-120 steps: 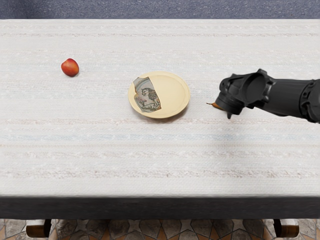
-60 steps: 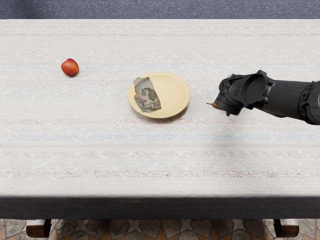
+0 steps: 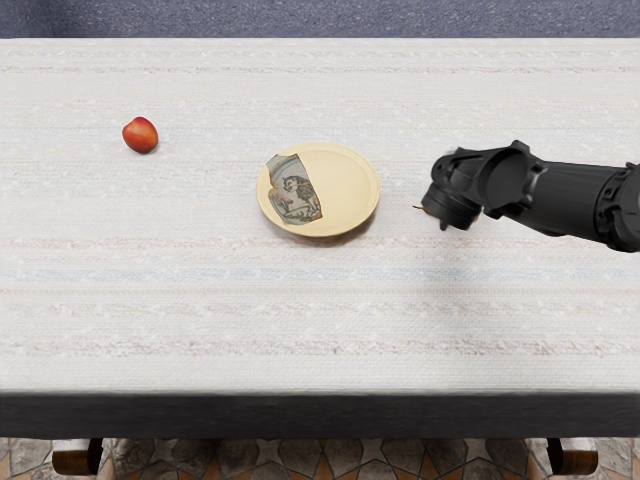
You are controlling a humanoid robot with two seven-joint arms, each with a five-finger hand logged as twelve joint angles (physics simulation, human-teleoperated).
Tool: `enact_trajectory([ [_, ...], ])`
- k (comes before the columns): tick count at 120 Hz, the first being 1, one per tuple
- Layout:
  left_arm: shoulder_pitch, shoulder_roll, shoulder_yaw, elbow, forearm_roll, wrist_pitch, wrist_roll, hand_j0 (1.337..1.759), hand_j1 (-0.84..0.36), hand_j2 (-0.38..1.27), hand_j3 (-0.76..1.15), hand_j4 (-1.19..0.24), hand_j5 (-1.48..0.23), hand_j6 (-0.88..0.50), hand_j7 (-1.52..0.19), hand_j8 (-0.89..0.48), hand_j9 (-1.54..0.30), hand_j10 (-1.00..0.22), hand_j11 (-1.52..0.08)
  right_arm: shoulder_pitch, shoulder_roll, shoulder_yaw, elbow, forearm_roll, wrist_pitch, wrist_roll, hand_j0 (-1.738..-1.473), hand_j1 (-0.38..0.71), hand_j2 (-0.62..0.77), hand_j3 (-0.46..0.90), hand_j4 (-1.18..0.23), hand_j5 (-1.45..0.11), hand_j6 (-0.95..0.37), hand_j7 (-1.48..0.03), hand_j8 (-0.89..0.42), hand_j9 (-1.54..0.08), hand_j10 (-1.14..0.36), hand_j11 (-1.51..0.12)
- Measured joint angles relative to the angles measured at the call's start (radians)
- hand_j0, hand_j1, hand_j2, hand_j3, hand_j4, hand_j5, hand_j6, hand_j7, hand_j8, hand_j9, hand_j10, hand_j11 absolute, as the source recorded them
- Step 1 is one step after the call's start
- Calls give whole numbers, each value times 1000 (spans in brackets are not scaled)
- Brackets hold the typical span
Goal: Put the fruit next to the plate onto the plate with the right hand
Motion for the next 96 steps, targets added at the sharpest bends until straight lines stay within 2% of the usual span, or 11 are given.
enact_trajectory([
  [96, 0, 0, 0, 0, 0, 0, 0, 1658, 346, 0, 0, -2, -3, -2, -3, -2, -3, -2, -3, 4, -2, -3, 8, 2, 15, 0, -1658, 13, -59, 0, -305, -394, -306, -393, -305, -394, -304, -394],
])
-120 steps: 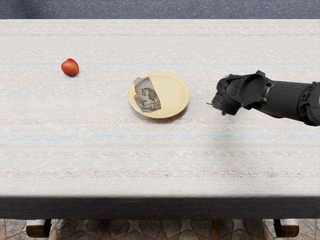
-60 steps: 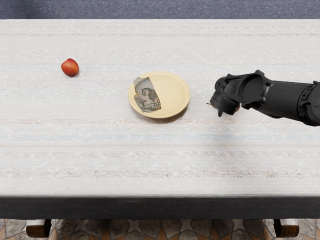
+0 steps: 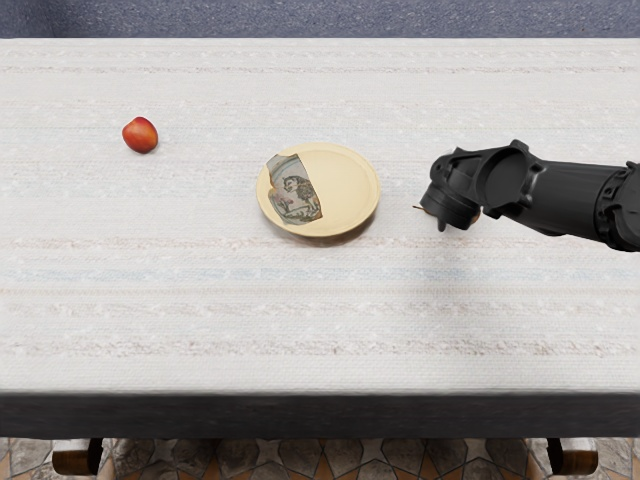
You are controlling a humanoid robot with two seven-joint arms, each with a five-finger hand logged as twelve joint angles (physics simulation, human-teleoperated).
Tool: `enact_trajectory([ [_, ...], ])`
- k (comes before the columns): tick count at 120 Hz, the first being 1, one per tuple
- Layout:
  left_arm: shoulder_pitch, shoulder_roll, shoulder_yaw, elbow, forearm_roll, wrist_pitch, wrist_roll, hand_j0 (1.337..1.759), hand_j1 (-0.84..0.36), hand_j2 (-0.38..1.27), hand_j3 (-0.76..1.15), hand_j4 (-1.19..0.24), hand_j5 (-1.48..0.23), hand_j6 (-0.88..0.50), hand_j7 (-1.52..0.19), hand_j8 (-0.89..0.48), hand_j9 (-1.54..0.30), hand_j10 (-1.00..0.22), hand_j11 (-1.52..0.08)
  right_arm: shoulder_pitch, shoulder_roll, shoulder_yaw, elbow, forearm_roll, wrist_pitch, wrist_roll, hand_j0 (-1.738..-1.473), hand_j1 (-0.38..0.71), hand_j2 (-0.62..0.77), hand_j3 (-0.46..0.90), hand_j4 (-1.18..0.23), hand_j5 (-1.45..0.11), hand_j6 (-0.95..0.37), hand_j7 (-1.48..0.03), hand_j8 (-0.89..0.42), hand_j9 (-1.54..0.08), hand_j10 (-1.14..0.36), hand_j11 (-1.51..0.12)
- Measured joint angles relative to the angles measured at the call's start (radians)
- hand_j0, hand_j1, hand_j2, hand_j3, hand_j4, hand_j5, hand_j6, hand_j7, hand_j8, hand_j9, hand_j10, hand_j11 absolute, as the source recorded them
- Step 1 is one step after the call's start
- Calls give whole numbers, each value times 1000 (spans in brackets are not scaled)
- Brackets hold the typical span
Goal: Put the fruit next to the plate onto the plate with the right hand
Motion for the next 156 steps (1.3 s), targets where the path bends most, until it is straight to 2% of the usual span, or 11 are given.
enact_trajectory([
  [42, 0, 0, 0, 0, 0, 0, 0, 1658, 346, 0, 0, -2, -3, -2, -3, -2, -3, -2, -3, -2, -23, -12, 7, 0, 0, 0, -1658, 20, -60, 0, -310, -401, -311, -401, -311, -401, -310, -401],
  [60, 0, 0, 0, 0, 0, 0, 0, 1658, 346, 0, 0, -2, -3, -2, -3, -2, -3, -2, -3, -13, -22, 10, 15, 0, 1, 0, -1658, 252, -79, 0, -507, -654, -507, -655, -500, -605, -507, -654],
  [65, 0, 0, 0, 0, 0, 0, 0, 1658, 346, 0, 0, -2, -3, -2, -3, -2, -3, -2, -3, -17, -22, 16, 18, -5, 0, -2, -1656, 303, -35, 0, -565, -708, -568, -720, -387, -766, -478, -724],
  [75, 0, 0, 0, 0, 0, 0, 0, 1658, 346, 0, 0, -2, -3, -2, -3, -2, -3, -2, -3, -24, -25, 31, 20, -12, 1, -5, -1644, 357, 36, 0, -656, -785, -482, -845, -237, -977, -404, -824],
  [85, 0, 0, 0, 0, 0, 0, 0, 1658, 346, 0, 0, -2, -3, -2, -3, -2, -3, -2, -3, -33, -43, 69, 22, -10, 2, -6, -1641, 391, 81, 0, -615, -866, -460, -894, -145, -1090, -378, -919],
  [93, 0, 0, 0, 0, 0, 0, 0, 1658, 346, 0, 0, -2, -3, -2, -3, -2, -3, -2, -3, -48, -61, 113, 21, -16, 8, -7, -1636, 414, 93, -1, -624, -890, -312, -1098, -21, -1251, -248, -1068],
  [99, 0, 0, 0, 0, 0, 0, 0, 1658, 346, 0, 0, -2, -3, -2, -3, -2, -3, -2, -3, -56, -79, 147, 21, -16, 13, -6, -1638, 431, 131, 0, -651, -912, -371, -1118, 12, -1303, -197, -1153],
  [106, 0, 0, 0, 0, 0, 0, 0, 1658, 346, 0, 0, -2, -3, -2, -3, -2, -3, -2, -3, -62, -100, 185, 21, -13, 17, -7, -1641, 428, 167, 0, -700, -950, -419, -1122, -21, -1284, -208, -1130],
  [115, 0, 0, 0, 0, 0, 0, 0, 1658, 346, 0, 0, -2, -3, -2, -3, -2, -3, -2, -3, -67, -129, 237, 21, -9, 35, -5, -1643, 402, 200, 0, -739, -1010, -466, -1126, -244, -1214, -297, -1113],
  [127, 0, 0, 0, 0, 0, 0, 0, 1658, 346, 0, 0, -2, -3, -2, -3, -2, -3, -2, -3, -74, -168, 317, 21, -5, 79, -2, -1644, 342, 222, 0, -794, -1054, -530, -1129, -362, -1193, -368, -1142],
  [156, 0, 0, 0, 0, 0, 0, 0, 1658, 346, 0, 0, -2, -3, -2, -3, -2, -3, -2, -3, -86, -265, 530, 21, 0, 253, -1, -1648, 319, 320, 0, -844, -1123, -588, -1133, -433, -1171, -401, -1164],
])
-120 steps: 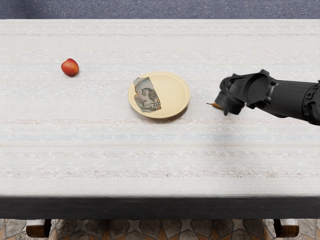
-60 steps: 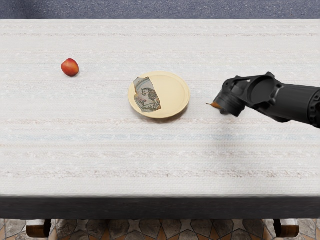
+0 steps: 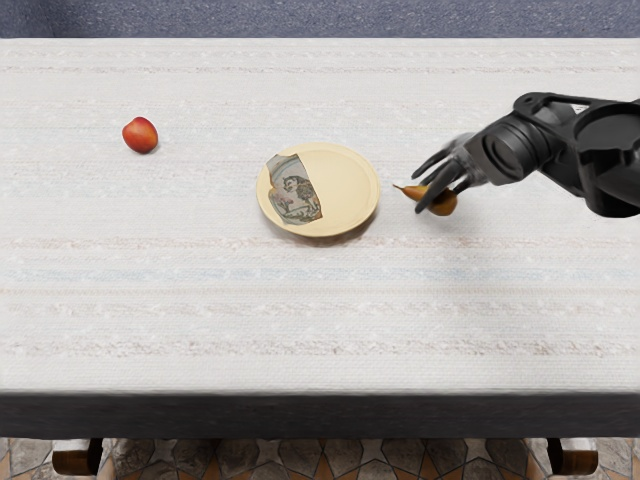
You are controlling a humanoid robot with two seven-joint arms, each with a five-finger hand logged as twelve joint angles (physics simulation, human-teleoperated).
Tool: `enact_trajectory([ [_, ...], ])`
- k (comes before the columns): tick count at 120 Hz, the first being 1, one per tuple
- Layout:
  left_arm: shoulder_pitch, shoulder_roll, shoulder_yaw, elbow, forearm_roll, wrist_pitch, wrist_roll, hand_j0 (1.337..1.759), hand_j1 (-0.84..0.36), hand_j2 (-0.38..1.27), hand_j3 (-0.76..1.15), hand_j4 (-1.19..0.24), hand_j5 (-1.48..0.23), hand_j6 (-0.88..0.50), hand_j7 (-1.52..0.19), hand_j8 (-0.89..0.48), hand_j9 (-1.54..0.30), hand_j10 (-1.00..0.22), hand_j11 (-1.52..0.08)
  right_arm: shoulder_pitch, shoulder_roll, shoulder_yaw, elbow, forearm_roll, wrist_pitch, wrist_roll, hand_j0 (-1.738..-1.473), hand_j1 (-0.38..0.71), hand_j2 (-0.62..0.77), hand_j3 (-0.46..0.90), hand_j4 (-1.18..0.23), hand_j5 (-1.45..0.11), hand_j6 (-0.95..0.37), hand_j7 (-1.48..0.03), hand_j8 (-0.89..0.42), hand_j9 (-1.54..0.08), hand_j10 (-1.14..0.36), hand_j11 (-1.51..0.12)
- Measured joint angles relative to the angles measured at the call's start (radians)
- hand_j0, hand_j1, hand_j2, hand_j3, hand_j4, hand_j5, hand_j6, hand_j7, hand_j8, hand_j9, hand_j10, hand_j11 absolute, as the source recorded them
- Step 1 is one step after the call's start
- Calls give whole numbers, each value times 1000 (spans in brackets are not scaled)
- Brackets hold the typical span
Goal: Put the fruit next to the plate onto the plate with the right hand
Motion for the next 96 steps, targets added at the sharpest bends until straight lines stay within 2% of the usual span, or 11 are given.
enact_trajectory([
  [16, 0, 0, 0, 0, 0, 0, 0, 1658, 346, 0, 0, -2, -3, -2, -3, -2, -3, -2, -3, 0, -32, 70, 1, 0, 62, 0, -1649, 301, 299, 0, -853, -1142, -601, -1134, -450, -1169, -403, -1168],
  [30, 0, 0, 0, 0, 0, 0, 0, 1658, 346, 0, 0, -2, -3, -2, -3, -2, -3, -2, -3, 19, -18, 89, 2, 0, 77, 0, -1649, 294, 318, 0, -861, -1143, -610, -1134, -463, -1164, -412, -1172],
  [48, 0, 0, 0, 0, 0, 0, 0, 1658, 346, 0, 0, -2, -3, -2, -3, -2, -3, -2, -3, 57, 72, 97, -20, 0, 71, 1, -1650, 286, 305, 1, -865, -1145, -615, -1134, -467, -1164, -420, -1183],
  [67, 0, 0, 0, 0, 0, 0, 0, 1658, 346, 0, 0, -2, -3, -2, -3, -2, -3, -2, -3, 81, 208, 101, -122, -19, 68, 1, -1651, 293, 321, 0, -860, -1162, -610, -1134, -462, -1178, -391, -1183],
  [90, 0, 0, 0, 0, 0, 0, 0, 1658, 346, 0, 0, -2, -3, -2, -3, -2, -3, -2, -3, 92, 257, 101, -190, -34, 67, 1, -1651, 294, 328, 0, -862, -1159, -607, -1134, -460, -1179, -415, -1183],
  [92, 0, 0, 0, 0, 0, 0, 0, 1658, 346, 0, 0, -2, -3, -2, -3, -2, -3, -2, -3, 92, 259, 101, -192, -35, 66, 1, -1651, 290, 323, 0, -837, -1122, -602, -1100, -461, -1142, -416, -1146],
  [96, 0, 0, 0, 0, 0, 0, 0, 1658, 346, 0, 0, -2, -3, -2, -3, -2, -3, -2, -3, 93, 261, 101, -195, -41, 65, 1, -1652, 205, 272, 0, -719, -963, -519, -945, -400, -980, -361, -983],
])
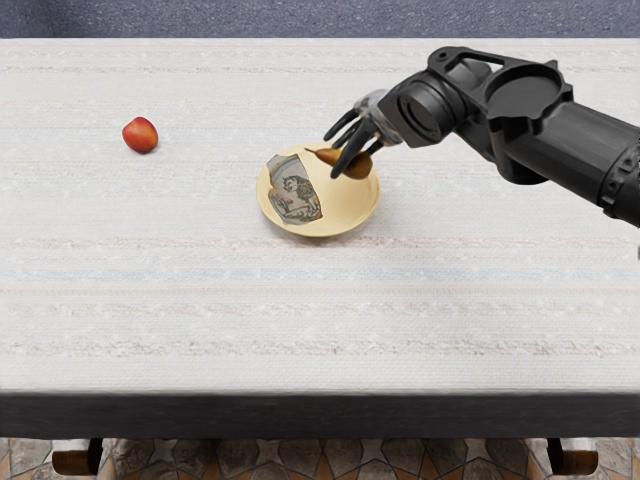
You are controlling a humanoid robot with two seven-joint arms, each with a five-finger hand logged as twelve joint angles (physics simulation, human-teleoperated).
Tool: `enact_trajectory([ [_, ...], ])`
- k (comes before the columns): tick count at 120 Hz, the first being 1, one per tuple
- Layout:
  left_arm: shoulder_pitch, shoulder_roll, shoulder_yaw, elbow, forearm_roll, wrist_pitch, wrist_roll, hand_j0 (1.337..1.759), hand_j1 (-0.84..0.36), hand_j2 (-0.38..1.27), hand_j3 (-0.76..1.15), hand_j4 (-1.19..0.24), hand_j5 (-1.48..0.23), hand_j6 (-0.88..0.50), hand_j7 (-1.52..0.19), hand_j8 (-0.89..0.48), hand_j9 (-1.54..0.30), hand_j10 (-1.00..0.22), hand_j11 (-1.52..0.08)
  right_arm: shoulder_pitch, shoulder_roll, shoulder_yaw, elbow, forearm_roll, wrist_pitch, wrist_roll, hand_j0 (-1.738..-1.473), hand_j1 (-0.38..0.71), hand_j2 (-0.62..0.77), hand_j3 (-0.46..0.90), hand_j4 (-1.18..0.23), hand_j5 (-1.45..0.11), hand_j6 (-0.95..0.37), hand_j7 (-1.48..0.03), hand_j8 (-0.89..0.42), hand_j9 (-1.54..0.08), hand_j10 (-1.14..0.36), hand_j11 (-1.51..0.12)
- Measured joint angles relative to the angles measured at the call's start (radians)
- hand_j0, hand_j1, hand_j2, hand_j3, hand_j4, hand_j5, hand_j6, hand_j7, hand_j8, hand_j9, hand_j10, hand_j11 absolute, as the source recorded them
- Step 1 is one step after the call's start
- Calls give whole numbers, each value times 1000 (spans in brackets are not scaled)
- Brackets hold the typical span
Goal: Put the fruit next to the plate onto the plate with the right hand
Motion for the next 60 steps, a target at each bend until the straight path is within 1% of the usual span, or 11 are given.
enact_trajectory([
  [7, 0, 0, 0, 0, 0, 0, 0, 1658, 346, 0, 0, -2, -3, -2, -3, -2, -3, -2, -3, 0, 2, 1, -3, -17, -1, 0, -1654, 74, 204, 0, -545, -730, -395, -717, -305, -743, -277, -746],
  [14, 0, 0, 0, 0, 0, 0, 0, 1658, 346, 0, 0, -2, -3, -2, -3, -2, -3, -2, -3, -2, 4, 2, -5, -26, -2, 0, -1655, -26, 152, 0, -415, -555, -302, -545, -234, -565, -213, -566],
  [21, 0, 0, 0, 0, 0, 0, 0, 1658, 346, 0, 0, -2, -3, -2, -3, -2, -3, -2, -3, -4, 5, 7, -5, -29, -1, 0, -1656, -101, 114, 0, -316, -423, -231, -415, -181, -430, -164, -431],
  [26, 0, 0, 0, 0, 0, 0, 0, 1658, 346, 0, 0, -2, -3, -2, -3, -2, -3, -2, -3, -5, 5, 34, 2, -29, 9, 0, -1656, -143, 92, 0, -261, -349, -192, -342, -150, -354, -137, -356],
  [32, 0, 0, 0, 0, 0, 0, 0, 1658, 346, 0, 0, -2, -3, -2, -3, -2, -3, -2, -3, -7, -26, 105, 47, -28, 65, 0, -1656, -184, 72, 0, -208, -278, -155, -273, -122, -282, -112, -283],
  [34, 0, 0, 0, 0, 0, 0, 0, 1658, 346, 0, 0, -2, -3, -2, -3, -2, -3, -2, -3, -12, -53, 139, 77, -27, 99, 0, -1657, -195, 66, 0, -194, -258, -145, -253, -114, -262, -105, -263],
  [39, 0, 0, 0, 0, 0, 0, 0, 1658, 346, 0, 0, -2, -3, -2, -3, -2, -3, -2, -3, -46, -162, 247, 186, -23, 216, 0, -1657, -220, 53, 0, -162, -214, -122, -210, -98, -218, -89, -218],
  [44, 0, 0, 0, 0, 0, 0, 0, 1658, 346, 0, 0, -2, -3, -2, -3, -2, -3, -2, -3, -109, -293, 358, 304, -10, 332, 0, -1657, -240, 43, 0, -136, -179, -103, -176, -83, -182, -76, -182],
  [48, -1, 0, 0, 0, 0, 0, 0, 1658, 346, 0, 0, -2, -3, -2, -3, -2, -3, -2, -3, -174, -397, 431, 378, 12, 398, 0, -1657, -253, 36, 0, -118, -155, -90, -152, -73, -158, -67, -158],
  [54, 0, 0, 1, 0, 0, 0, 0, 1658, 346, 0, 0, -2, -3, -2, -3, -2, -3, -2, -3, -277, -552, 506, 453, 46, 464, 0, -1657, -270, 27, 0, -96, -126, -74, -124, -61, -128, -56, -128],
  [60, -7, 0, 1, 0, 0, 0, 0, 1658, 346, 0, 0, -2, -3, -2, -3, -2, -3, -2, -3, -379, -684, 552, 497, 68, 505, 0, -1658, -283, 21, 0, -78, -104, -61, -102, -51, -105, -47, -105],
])
